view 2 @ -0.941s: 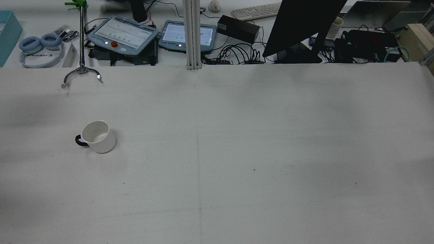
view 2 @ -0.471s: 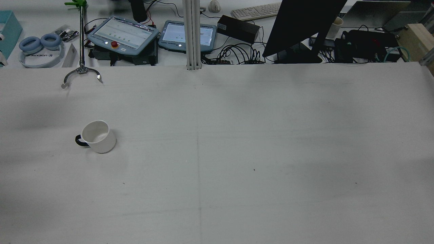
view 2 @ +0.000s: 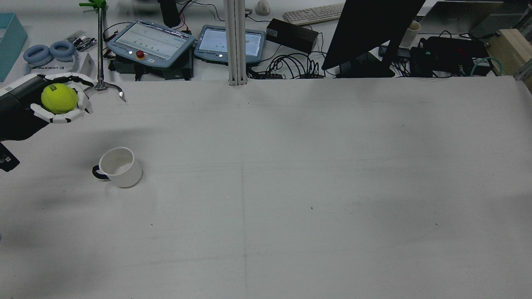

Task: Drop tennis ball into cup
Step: 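Move the left hand holding the yellow tennis ball over the white mug, then open the left hand fingers to release the ball into the mug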

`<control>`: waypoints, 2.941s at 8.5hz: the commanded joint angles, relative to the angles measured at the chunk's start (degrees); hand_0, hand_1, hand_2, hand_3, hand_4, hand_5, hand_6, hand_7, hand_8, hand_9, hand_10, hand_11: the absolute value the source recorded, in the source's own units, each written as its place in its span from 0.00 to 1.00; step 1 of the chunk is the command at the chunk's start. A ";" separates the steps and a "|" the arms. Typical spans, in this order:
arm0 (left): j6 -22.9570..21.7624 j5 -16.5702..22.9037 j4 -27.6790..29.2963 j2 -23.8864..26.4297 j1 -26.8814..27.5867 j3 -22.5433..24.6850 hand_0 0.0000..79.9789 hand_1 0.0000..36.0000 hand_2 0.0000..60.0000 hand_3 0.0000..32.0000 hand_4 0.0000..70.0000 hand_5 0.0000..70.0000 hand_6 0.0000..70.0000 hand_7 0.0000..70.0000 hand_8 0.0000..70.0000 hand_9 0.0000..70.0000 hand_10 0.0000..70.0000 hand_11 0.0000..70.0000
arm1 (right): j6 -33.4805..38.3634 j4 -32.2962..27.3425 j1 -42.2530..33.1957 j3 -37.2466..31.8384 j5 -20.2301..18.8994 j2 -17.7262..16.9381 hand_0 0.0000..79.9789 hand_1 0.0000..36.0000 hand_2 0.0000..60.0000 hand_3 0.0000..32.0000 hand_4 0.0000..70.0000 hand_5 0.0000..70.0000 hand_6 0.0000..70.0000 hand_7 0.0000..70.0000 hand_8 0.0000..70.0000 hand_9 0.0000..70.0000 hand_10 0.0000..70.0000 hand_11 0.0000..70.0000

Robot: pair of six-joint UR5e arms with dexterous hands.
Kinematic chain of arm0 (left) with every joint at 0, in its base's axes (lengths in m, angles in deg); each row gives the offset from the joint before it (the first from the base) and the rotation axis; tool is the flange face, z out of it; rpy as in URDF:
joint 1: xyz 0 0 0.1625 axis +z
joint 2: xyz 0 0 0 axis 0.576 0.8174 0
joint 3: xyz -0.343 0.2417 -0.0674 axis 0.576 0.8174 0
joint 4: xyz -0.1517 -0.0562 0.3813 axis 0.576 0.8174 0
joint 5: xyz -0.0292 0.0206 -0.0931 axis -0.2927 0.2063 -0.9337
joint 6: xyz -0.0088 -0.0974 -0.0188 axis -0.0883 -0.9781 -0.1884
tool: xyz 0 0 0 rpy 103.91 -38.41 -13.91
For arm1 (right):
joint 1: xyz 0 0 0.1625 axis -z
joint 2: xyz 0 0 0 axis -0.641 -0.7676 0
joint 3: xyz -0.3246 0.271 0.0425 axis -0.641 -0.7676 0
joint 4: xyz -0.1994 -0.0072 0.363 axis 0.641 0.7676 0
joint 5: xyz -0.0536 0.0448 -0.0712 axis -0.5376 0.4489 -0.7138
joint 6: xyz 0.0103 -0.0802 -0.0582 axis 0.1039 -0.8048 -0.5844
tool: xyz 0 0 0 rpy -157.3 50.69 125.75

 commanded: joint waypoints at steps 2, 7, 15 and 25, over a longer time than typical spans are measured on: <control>0.14 -5.07 1.12 0.92 10.11 -3.14 0.98 0.87 0.70 0.00 0.51 0.41 1.00 1.00 0.65 0.83 0.45 0.68 | 0.00 0.00 -0.02 0.00 0.00 0.03 0.00 0.00 0.00 0.00 0.00 0.00 0.00 0.00 0.00 0.00 0.00 0.00; 0.40 -4.98 3.33 1.62 10.38 -6.66 1.00 0.93 0.67 0.00 0.49 0.38 1.00 1.00 0.60 0.75 0.43 0.66 | 0.00 0.00 0.07 0.00 0.00 -0.06 0.00 0.00 0.00 0.00 0.00 0.00 0.00 0.00 0.00 0.00 0.00 0.00; 0.58 -4.98 6.05 1.45 10.38 -9.04 0.66 0.72 0.74 0.00 0.21 0.21 0.56 0.27 0.23 0.20 0.24 0.37 | 0.00 0.00 -0.02 0.00 0.00 0.03 0.00 0.00 0.00 0.00 0.00 0.00 0.00 0.00 0.00 0.00 0.00 0.00; 0.05 -4.19 7.29 0.92 10.38 -8.96 0.60 0.51 0.57 0.00 0.15 0.18 0.52 0.24 0.20 0.17 0.20 0.31 | 0.00 0.00 -0.02 0.00 0.00 -0.06 0.00 0.00 0.00 0.00 0.00 0.00 0.00 0.00 0.00 0.00 0.00 0.00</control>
